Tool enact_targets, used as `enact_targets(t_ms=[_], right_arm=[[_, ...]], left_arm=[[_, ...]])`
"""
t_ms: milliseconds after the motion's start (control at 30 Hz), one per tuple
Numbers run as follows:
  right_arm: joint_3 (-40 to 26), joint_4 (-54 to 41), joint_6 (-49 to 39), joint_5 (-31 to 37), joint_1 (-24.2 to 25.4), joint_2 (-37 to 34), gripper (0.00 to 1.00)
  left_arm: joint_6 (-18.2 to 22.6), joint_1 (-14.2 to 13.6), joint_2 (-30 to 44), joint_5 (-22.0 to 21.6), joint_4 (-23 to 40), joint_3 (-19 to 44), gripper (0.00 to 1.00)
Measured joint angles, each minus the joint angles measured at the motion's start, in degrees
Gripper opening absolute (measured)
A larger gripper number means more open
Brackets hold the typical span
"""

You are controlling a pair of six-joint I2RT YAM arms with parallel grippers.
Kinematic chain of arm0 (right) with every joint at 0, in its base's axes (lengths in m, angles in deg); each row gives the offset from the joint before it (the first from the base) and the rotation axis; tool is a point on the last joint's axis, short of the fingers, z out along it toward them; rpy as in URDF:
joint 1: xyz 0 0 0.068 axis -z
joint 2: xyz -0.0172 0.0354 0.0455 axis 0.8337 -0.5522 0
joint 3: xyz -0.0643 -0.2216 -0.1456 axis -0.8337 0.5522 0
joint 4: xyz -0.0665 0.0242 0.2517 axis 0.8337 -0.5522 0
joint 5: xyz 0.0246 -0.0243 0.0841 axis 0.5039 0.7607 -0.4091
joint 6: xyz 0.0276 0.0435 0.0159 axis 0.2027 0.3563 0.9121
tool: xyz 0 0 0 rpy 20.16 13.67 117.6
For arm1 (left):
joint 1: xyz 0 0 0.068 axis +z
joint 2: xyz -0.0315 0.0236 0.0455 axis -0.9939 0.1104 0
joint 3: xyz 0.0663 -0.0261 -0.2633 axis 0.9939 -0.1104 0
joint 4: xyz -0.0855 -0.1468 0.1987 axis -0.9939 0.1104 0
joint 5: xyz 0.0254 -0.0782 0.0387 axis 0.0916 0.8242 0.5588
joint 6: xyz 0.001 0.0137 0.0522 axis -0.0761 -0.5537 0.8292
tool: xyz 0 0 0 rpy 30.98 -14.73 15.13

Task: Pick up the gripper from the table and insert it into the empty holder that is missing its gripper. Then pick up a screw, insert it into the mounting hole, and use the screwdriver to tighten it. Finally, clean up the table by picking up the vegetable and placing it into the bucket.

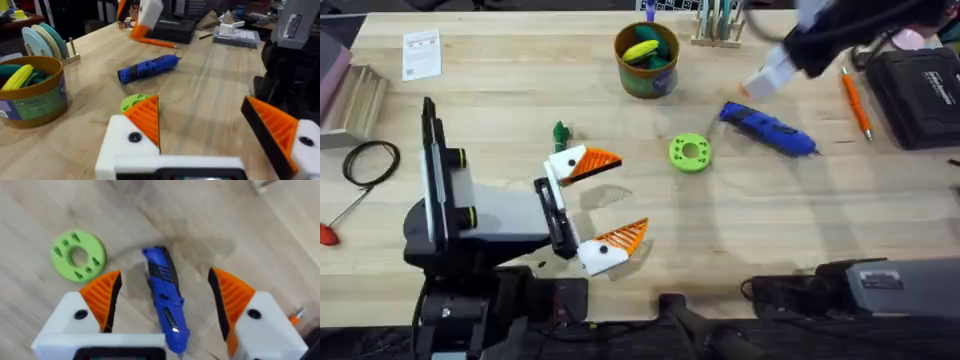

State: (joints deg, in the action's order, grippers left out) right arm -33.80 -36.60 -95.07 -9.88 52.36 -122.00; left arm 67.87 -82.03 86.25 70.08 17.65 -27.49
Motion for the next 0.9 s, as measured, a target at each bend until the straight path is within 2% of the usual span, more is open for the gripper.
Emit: enact_targets(t_ms=[167,333,433,533,633,767,900], right_arm=[[-0.5,-0.1,16.1,-3.6,0.0,9.1,0.991],[-0.5,-4.7,26.6,-5.4,0.0,14.0,0.992],[-0.5,-7.3,29.3,-5.8,0.0,16.6,0.991],[1.4,-7.5,31.2,-6.2,0.0,20.7,0.992],[6.4,-6.2,32.9,-6.4,0.0,25.5,0.991],[16.6,-2.4,36.1,-6.5,0.0,31.6,0.991],[25.0,-0.1,39.0,-6.5,0.6,35.3,0.992]], left_arm=[[0.2,0.0,0.0,-1.7,-0.8,0.0,0.987],[-3.2,0.0,0.0,-8.4,-3.5,0.0,0.987],[-4.5,0.0,0.0,-13.0,-2.1,0.7,0.985],[-3.5,0.0,1.2,-18.6,4.6,5.1,0.986],[-0.8,0.0,5.9,-24.3,12.5,12.5,0.985],[2.0,0.0,17.2,-32.0,22.1,24.4,0.984],[3.3,0.0,32.5,-38.7,33.3,37.1,0.985]])
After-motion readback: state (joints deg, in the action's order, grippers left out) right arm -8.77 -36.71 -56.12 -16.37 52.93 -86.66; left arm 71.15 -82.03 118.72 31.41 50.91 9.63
